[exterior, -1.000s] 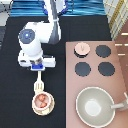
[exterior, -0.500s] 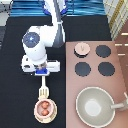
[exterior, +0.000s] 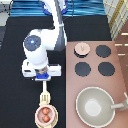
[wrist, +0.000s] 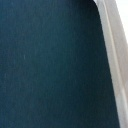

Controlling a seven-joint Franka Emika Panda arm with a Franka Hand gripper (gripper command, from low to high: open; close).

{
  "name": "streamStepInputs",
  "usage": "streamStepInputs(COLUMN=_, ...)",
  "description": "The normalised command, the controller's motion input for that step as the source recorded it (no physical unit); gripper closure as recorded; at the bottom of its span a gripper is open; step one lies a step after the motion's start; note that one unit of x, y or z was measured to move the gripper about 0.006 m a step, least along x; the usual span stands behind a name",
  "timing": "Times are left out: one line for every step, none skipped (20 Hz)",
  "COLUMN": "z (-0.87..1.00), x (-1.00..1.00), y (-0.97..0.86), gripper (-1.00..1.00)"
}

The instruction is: Take the lid off the pot, put the pot on the plate, and use the tool to push the pot to the front of the table.

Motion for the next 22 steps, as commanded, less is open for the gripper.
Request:
streamStepInputs(z=0.51, x=-0.01, y=0.20, gripper=1.00)
streamStepInputs(z=0.50, x=-0.68, y=0.03, gripper=1.00)
streamStepInputs(z=0.56, x=-0.77, y=-0.10, gripper=1.00)
streamStepInputs(z=0.58, x=-0.82, y=-0.07, gripper=1.00)
streamStepInputs(z=0.59, x=-0.85, y=-0.05, gripper=1.00)
streamStepInputs(z=0.56, x=-0.83, y=-0.07, gripper=1.00)
streamStepInputs(z=0.45, x=-0.76, y=-0.14, gripper=1.00)
streamStepInputs(z=0.34, x=-0.71, y=-0.20, gripper=1.00)
streamStepInputs(z=0.35, x=-0.72, y=-0.20, gripper=1.00)
streamStepInputs(z=0.36, x=-0.73, y=-0.20, gripper=1.00)
streamStepInputs(z=0.36, x=-0.72, y=-0.19, gripper=1.00)
streamStepInputs(z=0.36, x=-0.72, y=-0.19, gripper=1.00)
streamStepInputs(z=0.37, x=-0.72, y=-0.19, gripper=1.00)
streamStepInputs(z=0.37, x=-0.73, y=-0.19, gripper=1.00)
streamStepInputs(z=0.43, x=-0.76, y=-0.16, gripper=1.00)
streamStepInputs(z=0.47, x=-0.81, y=-0.11, gripper=1.00)
streamStepInputs(z=0.00, x=-0.98, y=-0.05, gripper=1.00)
streamStepInputs(z=-0.12, x=-1.00, y=-0.01, gripper=1.00)
streamStepInputs(z=-0.31, x=-1.00, y=0.00, gripper=1.00)
streamStepInputs(z=-0.43, x=-1.00, y=0.00, gripper=1.00)
streamStepInputs(z=-0.48, x=-1.00, y=0.00, gripper=1.00)
streamStepInputs(z=-0.51, x=-1.00, y=0.00, gripper=1.00)
